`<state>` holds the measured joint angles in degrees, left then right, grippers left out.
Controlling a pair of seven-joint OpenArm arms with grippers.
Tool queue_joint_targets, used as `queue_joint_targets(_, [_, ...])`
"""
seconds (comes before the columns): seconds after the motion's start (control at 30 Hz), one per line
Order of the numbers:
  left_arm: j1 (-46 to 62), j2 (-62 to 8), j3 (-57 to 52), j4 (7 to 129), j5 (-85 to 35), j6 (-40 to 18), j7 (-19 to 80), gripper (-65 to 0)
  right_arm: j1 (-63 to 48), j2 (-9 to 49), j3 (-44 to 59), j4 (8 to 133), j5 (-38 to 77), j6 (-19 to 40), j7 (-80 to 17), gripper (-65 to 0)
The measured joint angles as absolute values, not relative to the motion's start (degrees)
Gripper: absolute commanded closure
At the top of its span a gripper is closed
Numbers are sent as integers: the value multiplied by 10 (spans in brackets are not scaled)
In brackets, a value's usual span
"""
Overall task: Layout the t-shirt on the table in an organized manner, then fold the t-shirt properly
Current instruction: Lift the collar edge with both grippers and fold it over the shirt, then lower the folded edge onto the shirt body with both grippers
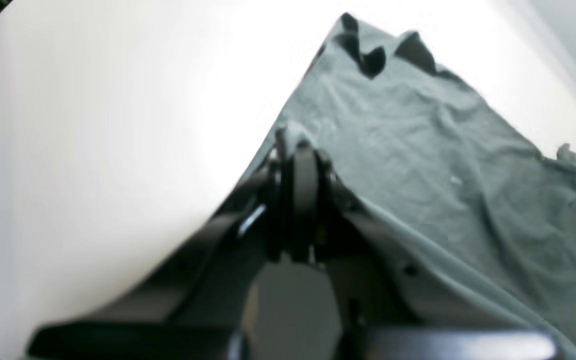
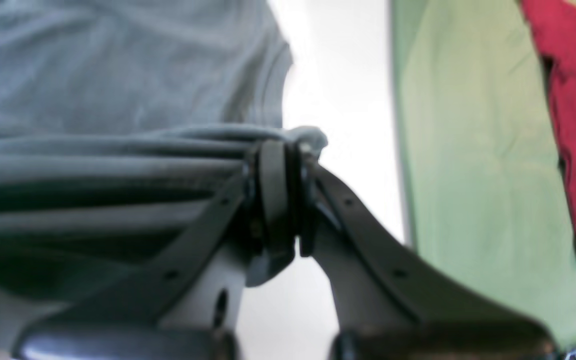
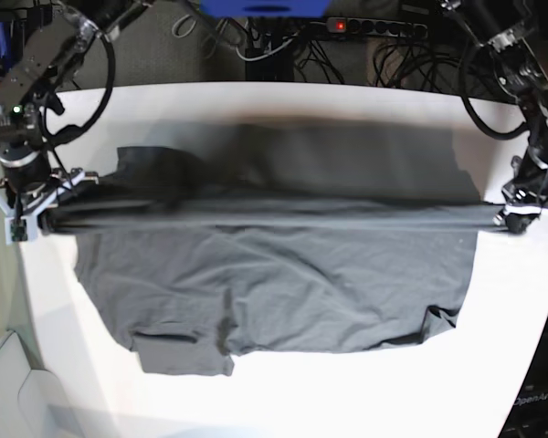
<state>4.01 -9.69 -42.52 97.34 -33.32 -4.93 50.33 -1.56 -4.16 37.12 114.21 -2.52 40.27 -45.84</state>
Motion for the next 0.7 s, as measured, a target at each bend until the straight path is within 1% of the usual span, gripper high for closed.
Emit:
queue_joint_targets(0.23, [-1, -98, -425, 931, -329, -46, 503, -1, 4, -28, 331, 1107, -25, 403, -458, 0])
queue_joint_targets(0.37, [-13, -104, -395, 903, -326, -45, 499, -1, 15, -25, 333, 1078, -29, 402, -459, 0])
queue_joint_targets(0.5, [-32, -110, -364, 888, -327, -42, 499, -1, 34, -10, 331, 1043, -27, 402, -459, 0])
queue_joint_targets(0.7, [-63, -111, -362, 854, -328, -42, 497, -1, 71, 14, 330, 995, -25, 403, -458, 0])
